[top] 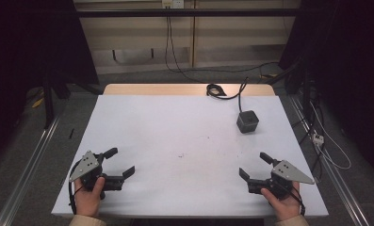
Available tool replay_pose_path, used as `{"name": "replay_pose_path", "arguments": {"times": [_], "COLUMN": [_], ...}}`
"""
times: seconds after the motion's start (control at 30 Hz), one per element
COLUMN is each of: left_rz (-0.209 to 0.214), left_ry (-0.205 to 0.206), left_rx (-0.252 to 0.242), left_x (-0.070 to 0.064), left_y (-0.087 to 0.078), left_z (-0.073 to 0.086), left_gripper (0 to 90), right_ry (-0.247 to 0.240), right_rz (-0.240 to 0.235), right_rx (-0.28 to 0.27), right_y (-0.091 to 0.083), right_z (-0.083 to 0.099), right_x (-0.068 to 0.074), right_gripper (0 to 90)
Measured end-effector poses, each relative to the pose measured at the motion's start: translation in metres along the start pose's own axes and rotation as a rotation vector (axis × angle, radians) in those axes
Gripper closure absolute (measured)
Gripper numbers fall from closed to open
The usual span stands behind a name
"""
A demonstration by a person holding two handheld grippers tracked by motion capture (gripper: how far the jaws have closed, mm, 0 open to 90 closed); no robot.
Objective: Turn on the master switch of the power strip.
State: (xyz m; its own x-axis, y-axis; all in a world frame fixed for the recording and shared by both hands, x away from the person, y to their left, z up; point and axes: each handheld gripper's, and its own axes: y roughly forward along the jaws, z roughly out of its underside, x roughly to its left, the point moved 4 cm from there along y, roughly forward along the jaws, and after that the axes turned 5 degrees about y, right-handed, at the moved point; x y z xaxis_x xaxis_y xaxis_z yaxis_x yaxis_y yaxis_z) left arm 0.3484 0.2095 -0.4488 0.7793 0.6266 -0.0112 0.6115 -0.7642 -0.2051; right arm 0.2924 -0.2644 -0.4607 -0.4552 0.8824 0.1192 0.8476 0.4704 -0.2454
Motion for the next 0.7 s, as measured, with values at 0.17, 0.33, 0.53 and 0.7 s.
{"name": "replay_pose_path", "arguments": {"times": [0.17,0.33,0.53,0.7], "left_rz": [0.006,0.006,-0.001,-0.003], "left_ry": [0.000,0.005,-0.001,0.001], "left_rx": [-0.003,-0.002,-0.003,-0.005], "left_x": [-0.001,-0.001,0.000,-0.001], "left_y": [0.001,0.001,0.000,-0.001], "left_z": [0.000,0.000,0.000,0.000], "left_gripper": [2.2,2.2,2.2,2.2], "right_ry": [0.001,0.007,-0.002,-0.002], "right_rz": [0.007,0.013,0.021,0.019], "right_rx": [-0.002,-0.002,0.006,0.007], "right_y": [0.001,0.003,0.006,0.008], "right_z": [-0.001,-0.003,-0.004,-0.007], "right_x": [-0.003,-0.006,-0.010,-0.012], "right_gripper": [3.5,4.3,5.4,7.0]}}
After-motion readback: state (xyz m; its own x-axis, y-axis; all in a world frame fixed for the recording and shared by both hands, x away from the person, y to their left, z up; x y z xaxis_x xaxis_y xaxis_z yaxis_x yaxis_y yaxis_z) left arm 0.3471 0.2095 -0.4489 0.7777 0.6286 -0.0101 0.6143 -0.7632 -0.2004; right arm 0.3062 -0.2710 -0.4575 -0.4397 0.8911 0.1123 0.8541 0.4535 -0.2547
